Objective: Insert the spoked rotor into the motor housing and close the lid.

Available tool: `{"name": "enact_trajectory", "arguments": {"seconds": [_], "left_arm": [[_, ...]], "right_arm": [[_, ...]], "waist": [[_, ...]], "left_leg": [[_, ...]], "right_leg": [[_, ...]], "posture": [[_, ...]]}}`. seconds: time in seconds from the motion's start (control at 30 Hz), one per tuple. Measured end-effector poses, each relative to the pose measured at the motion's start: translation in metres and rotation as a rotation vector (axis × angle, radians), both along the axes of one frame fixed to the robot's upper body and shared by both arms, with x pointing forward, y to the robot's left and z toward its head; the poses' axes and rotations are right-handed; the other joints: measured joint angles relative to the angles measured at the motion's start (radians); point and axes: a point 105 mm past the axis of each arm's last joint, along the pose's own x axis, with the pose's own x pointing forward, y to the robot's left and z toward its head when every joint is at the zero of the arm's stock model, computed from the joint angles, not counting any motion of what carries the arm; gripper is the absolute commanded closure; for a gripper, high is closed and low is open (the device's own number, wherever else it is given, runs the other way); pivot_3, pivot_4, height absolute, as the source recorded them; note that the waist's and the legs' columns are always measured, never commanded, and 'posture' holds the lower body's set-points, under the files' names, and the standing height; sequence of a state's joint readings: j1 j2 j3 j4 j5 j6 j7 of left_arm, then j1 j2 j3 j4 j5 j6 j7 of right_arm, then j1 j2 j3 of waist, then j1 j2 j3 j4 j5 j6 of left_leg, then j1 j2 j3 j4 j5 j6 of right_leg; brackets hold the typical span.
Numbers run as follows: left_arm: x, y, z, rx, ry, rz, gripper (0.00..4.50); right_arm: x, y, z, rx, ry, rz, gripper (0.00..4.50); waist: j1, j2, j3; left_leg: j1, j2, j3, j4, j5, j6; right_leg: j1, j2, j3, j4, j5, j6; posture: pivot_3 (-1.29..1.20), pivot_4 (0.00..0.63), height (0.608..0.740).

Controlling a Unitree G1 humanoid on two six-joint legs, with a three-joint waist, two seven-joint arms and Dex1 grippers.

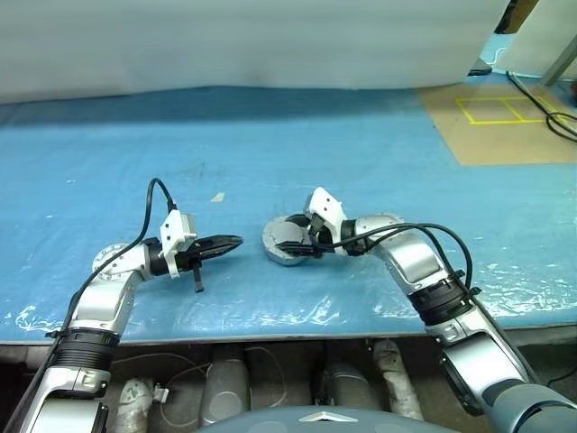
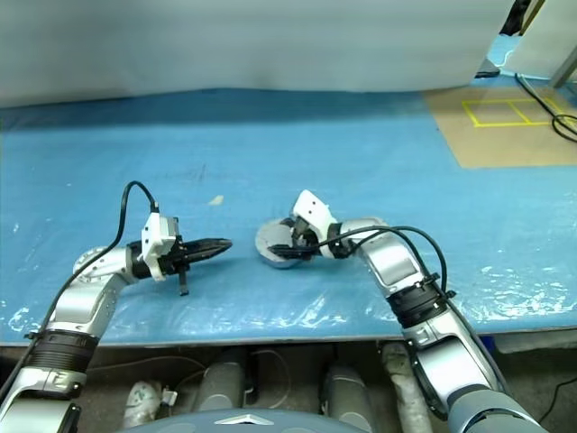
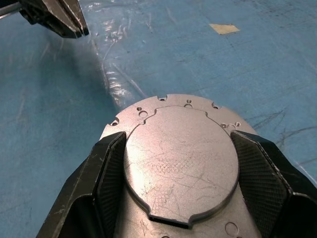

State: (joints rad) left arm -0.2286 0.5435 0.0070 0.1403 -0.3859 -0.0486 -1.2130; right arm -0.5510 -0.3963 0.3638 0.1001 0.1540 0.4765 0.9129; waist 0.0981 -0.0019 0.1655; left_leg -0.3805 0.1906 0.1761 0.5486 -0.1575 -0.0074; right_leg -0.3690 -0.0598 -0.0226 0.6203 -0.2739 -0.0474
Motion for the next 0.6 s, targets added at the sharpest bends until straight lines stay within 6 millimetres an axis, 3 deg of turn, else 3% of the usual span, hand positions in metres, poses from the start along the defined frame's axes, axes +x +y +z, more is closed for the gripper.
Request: {"name": "enact_trajectory", "arguments": {"seconds": [0.27, 0.47, 0.6], "left_arm": [[0.000, 0.000, 0.000, 0.001, 0.001, -0.005, 4.45], [-0.001, -0.002, -0.001, 0.002, -0.003, -0.011, 4.45], [-0.001, -0.004, -0.002, 0.001, -0.001, -0.017, 4.45]], "right_arm": [[0.001, 0.000, -0.001, -0.007, -0.029, -0.002, 1.53], [0.013, 0.001, 0.008, 0.151, 0.174, -0.139, 1.53], [0.022, 0.008, 0.012, 0.195, 0.196, -0.203, 1.53]], "waist": [[0.001, 0.000, 0.000], [-0.003, 0.000, 0.000], [-0.006, 0.000, 0.000]], "left_leg": [[0.003, 0.000, 0.000, 0.000, 0.000, 0.000], [0.001, 0.000, 0.001, -0.002, 0.000, 0.000], [-0.001, 0.001, 0.001, -0.003, 0.000, 0.000]], "right_leg": [[0.003, 0.000, 0.001, -0.001, 0.000, 0.000], [0.000, 0.001, 0.001, 0.000, 0.000, 0.000], [-0.004, 0.001, 0.002, 0.001, 0.000, -0.001]], "posture": [[0.00, 0.150, 0.740], [0.00, 0.150, 0.740], [0.00, 0.150, 0.740]]}}
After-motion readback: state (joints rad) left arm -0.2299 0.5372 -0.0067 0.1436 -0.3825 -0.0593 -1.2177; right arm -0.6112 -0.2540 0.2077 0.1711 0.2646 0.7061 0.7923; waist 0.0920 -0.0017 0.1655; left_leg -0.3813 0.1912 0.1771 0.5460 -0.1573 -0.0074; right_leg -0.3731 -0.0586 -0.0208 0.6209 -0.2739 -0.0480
